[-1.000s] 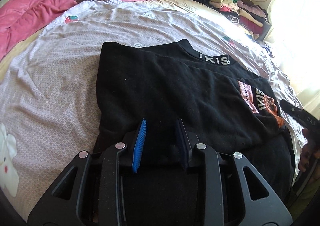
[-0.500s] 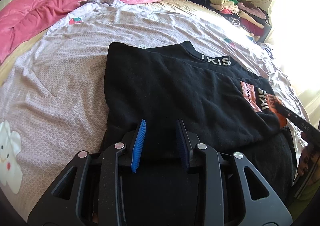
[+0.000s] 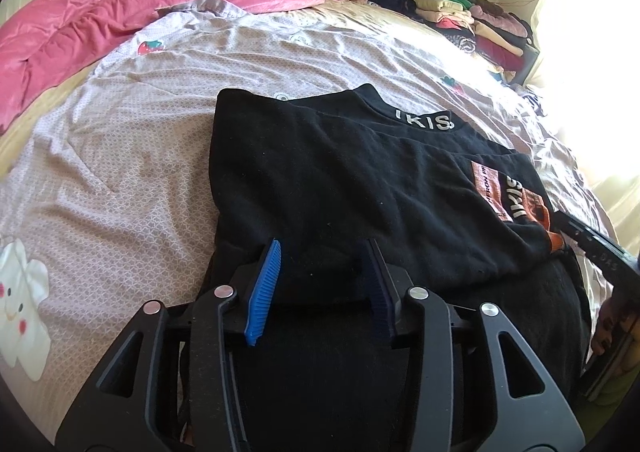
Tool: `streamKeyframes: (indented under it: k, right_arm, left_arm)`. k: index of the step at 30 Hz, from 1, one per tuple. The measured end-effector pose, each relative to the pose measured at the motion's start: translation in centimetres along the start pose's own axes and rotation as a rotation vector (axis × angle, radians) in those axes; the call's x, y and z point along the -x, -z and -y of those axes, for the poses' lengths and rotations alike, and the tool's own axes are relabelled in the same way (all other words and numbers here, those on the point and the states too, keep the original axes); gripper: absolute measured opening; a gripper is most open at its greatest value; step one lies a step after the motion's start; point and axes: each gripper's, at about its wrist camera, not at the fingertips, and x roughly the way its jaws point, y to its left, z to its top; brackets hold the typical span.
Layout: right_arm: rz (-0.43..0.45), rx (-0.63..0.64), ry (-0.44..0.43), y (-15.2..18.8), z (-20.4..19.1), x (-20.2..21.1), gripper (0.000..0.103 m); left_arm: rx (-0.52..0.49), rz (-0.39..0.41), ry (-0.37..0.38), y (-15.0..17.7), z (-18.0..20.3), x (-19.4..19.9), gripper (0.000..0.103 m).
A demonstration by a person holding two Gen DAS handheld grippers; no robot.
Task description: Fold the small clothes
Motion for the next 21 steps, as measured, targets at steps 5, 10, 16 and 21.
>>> streamKeyframes:
  k: [5, 10, 16, 21]
  right_arm:
    - [0.011, 0.033, -0.046, -0.4, -1.5, 0.7, 0.034]
    - [0.006, 0.079, -0.092, -0.3, -3.8, 0.8, 0.035]
    - [-0.022, 0.133, -0.114, 0.4, -5.8, 0.2, 0.047]
    - [-0.068, 0.130, -0.085, 0.9, -5.6, -1.0, 0.047]
  left_arm:
    - [-0.004, 0.006, -0.001, 0.2, 0.1, 0.4, 0.037]
    - [-0.006, 0.006, -0.002, 0.2, 0.1, 0.4, 0.037]
    - [-0.010, 0.010, 0.000, 0.4, 0.2, 0.7, 0.039]
    - [-0.016, 0.012, -0.001, 0.6, 0.3, 1.0, 0.041]
